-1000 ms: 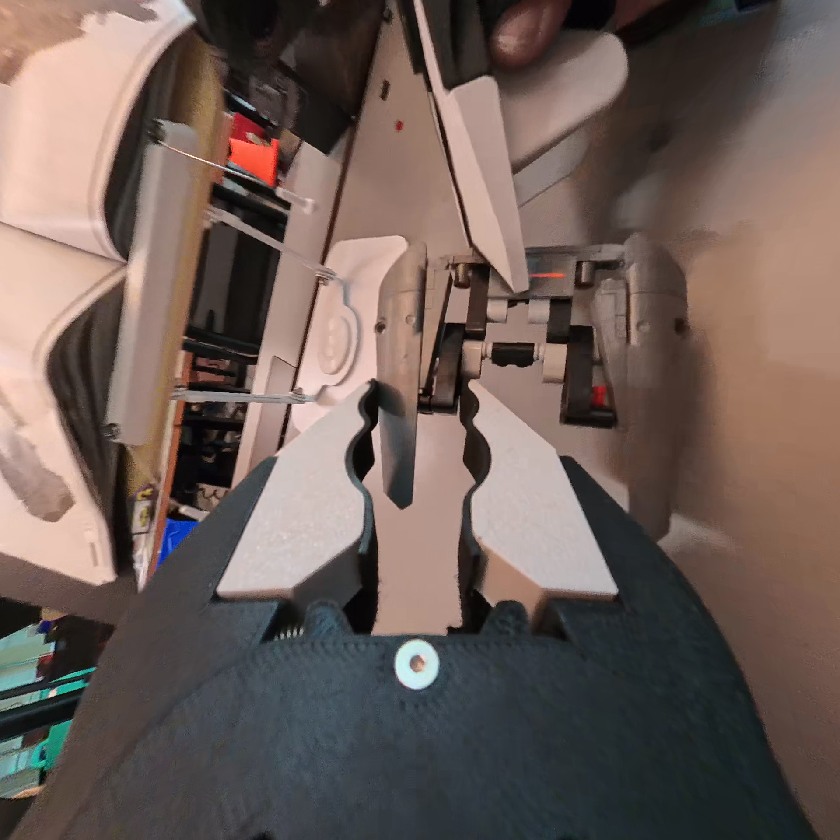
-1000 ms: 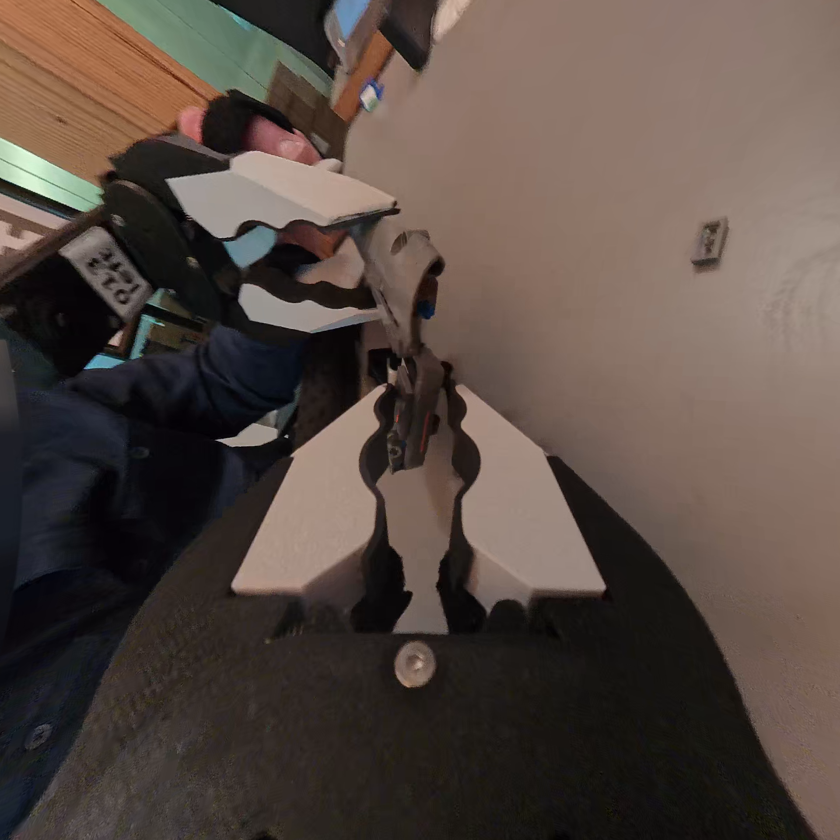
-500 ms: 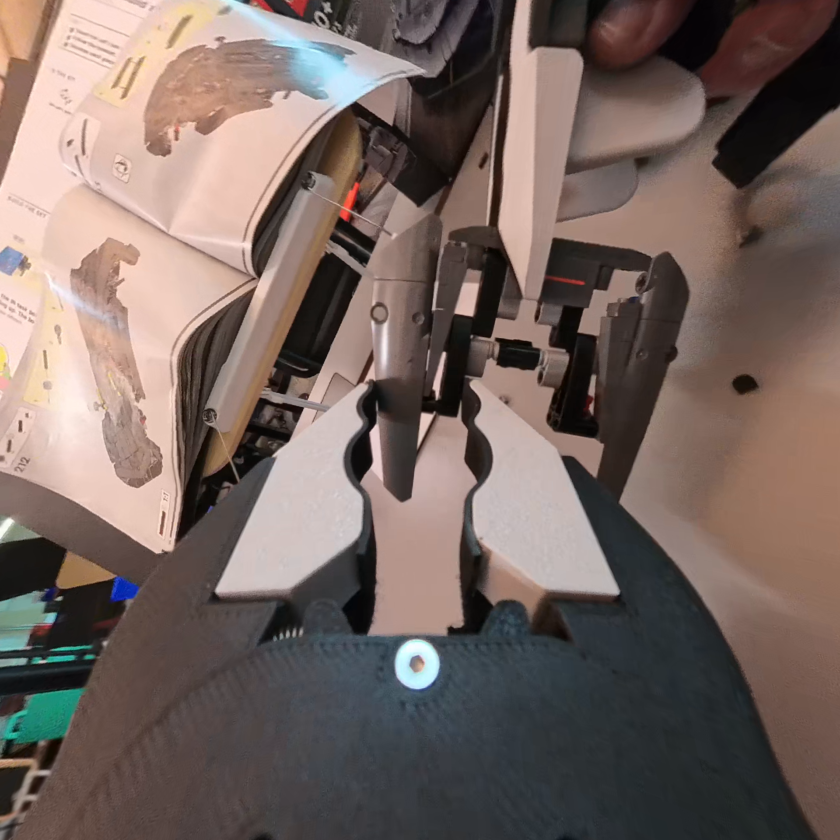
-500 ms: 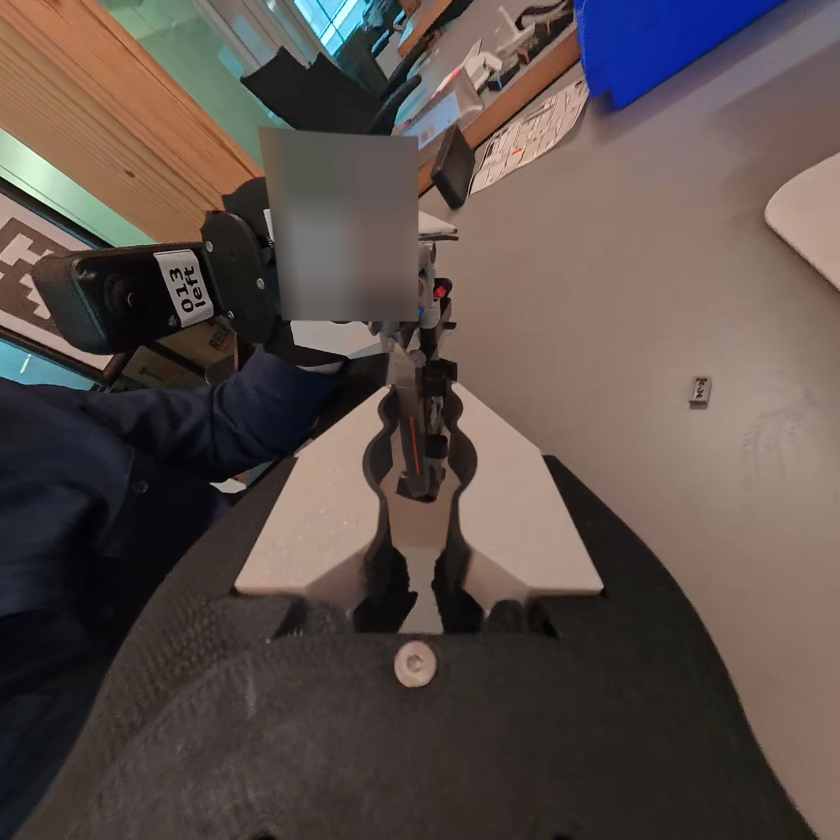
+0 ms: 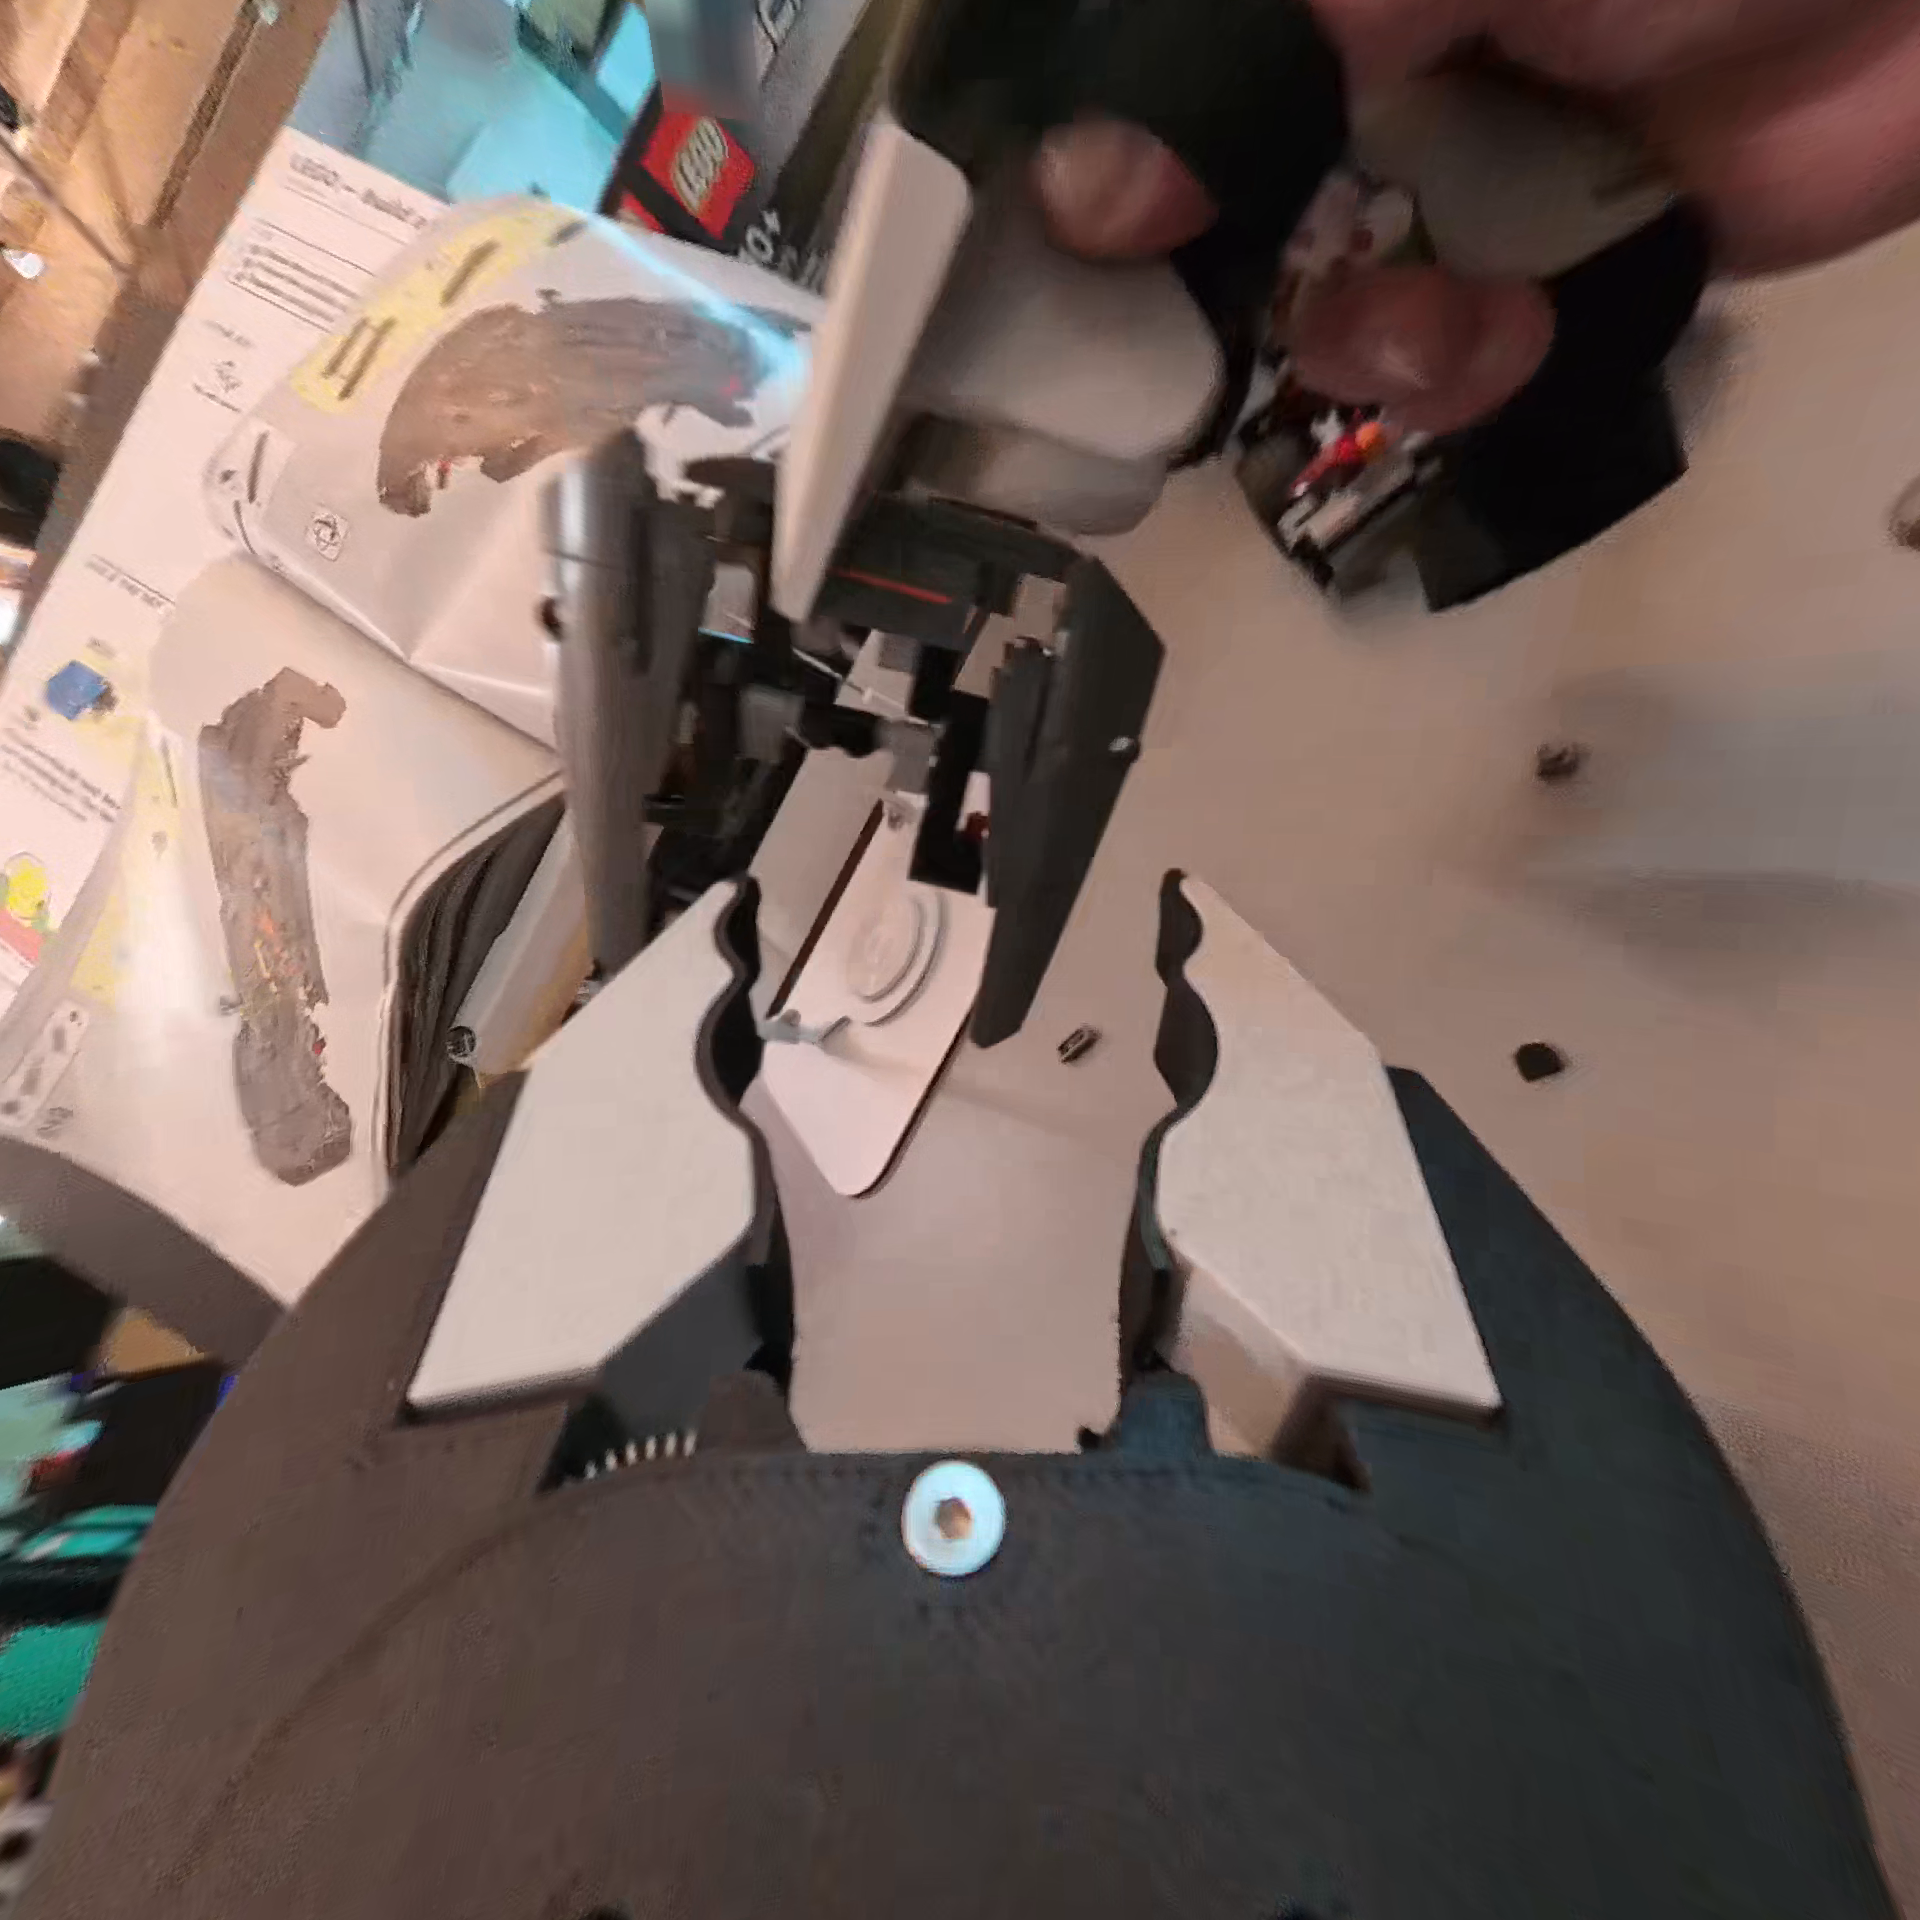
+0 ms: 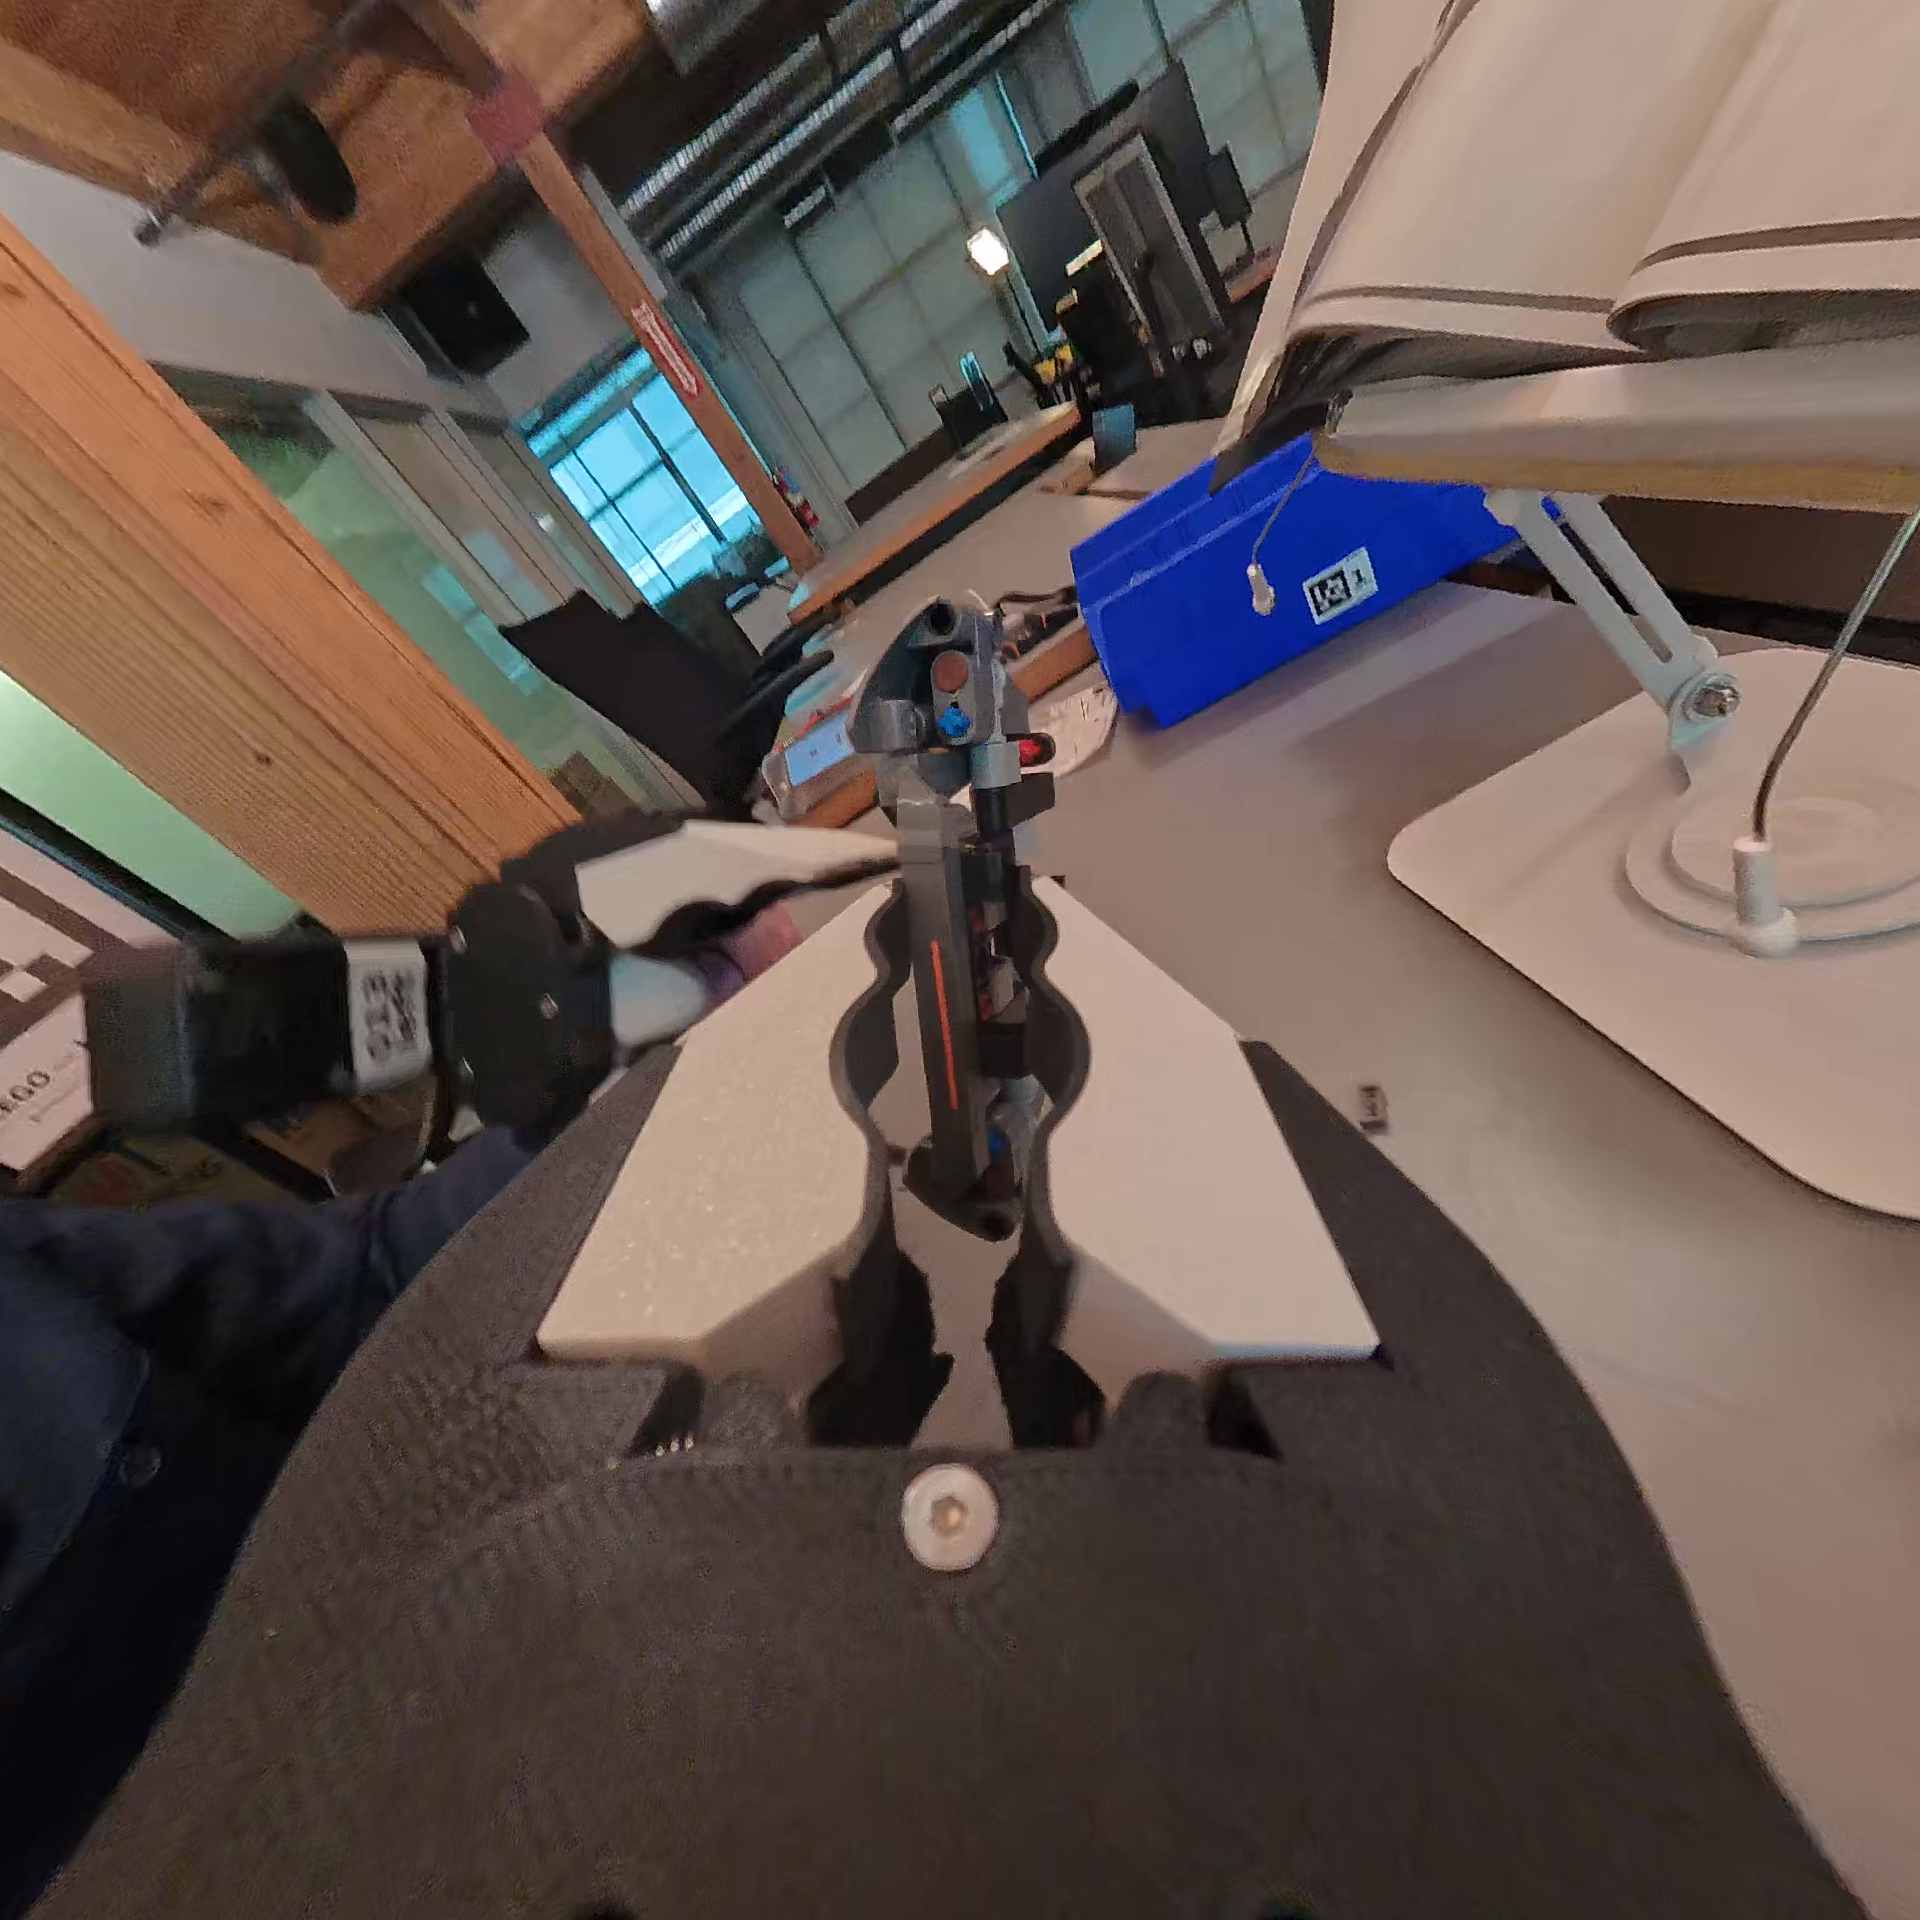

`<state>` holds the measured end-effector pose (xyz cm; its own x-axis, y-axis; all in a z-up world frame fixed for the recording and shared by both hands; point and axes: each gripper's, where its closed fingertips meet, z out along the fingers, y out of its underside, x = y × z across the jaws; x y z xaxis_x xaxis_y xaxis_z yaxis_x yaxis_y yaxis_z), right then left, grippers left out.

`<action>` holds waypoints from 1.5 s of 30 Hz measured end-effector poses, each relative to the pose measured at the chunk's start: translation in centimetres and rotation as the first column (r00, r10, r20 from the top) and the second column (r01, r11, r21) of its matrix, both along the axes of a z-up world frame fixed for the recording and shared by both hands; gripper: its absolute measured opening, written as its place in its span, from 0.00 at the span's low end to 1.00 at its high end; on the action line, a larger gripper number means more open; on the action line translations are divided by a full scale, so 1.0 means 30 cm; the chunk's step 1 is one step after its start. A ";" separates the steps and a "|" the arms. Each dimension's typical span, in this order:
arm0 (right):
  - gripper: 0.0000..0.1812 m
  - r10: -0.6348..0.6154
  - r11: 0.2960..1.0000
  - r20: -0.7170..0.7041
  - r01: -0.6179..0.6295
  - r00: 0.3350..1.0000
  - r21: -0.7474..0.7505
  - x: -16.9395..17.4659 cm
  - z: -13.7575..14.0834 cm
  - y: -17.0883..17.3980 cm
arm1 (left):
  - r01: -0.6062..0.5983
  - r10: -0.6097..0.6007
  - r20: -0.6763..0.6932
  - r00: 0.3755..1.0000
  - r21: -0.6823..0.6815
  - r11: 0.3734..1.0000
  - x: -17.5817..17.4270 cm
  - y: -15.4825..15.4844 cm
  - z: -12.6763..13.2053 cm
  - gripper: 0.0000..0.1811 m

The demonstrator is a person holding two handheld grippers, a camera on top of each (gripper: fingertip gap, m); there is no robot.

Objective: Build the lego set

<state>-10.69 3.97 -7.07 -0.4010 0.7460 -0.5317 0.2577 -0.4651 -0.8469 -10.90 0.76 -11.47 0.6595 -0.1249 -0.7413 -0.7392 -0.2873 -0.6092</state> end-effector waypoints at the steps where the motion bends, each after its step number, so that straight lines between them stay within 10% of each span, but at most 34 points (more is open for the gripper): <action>1: 0.09 0.002 1.000 -0.017 -0.002 1.000 -0.029 0.001 0.009 -0.003 | -0.037 0.037 -0.054 0.998 0.001 0.999 -0.005 0.014 -0.017 0.45; 13: 0.09 0.043 0.948 -0.101 -0.072 0.994 -0.311 0.023 0.048 0.019 | -0.137 0.176 -0.404 0.898 0.123 0.983 -0.009 0.081 0.015 0.24; 21: 0.09 0.048 0.906 -0.143 -0.103 0.989 -0.410 0.029 0.071 0.033 | -0.126 0.195 -0.443 0.875 0.179 0.976 0.000 0.112 0.037 0.35; 33: 0.09 0.071 0.895 -0.182 -0.143 0.981 -0.424 0.037 0.114 0.005 | -0.096 0.204 -0.489 0.848 0.237 0.967 0.028 0.116 0.079 0.20; 39: 0.22 0.122 0.916 -0.186 -0.183 0.975 -0.358 0.068 0.131 0.021 | -0.027 0.126 -0.404 0.906 0.242 0.970 0.063 0.089 0.128 0.20; 45: 0.29 0.070 0.981 -0.239 -0.110 0.968 -0.159 0.158 0.171 0.079 | 0.183 -0.188 0.007 0.982 0.198 0.963 0.131 0.046 0.204 0.20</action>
<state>-5.95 6.35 -1.94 -0.5894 0.6082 -0.5317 0.1113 -0.5907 -0.7992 -6.97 2.15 -5.36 0.6575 -0.1011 -0.7466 -0.7517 -0.0205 -0.6592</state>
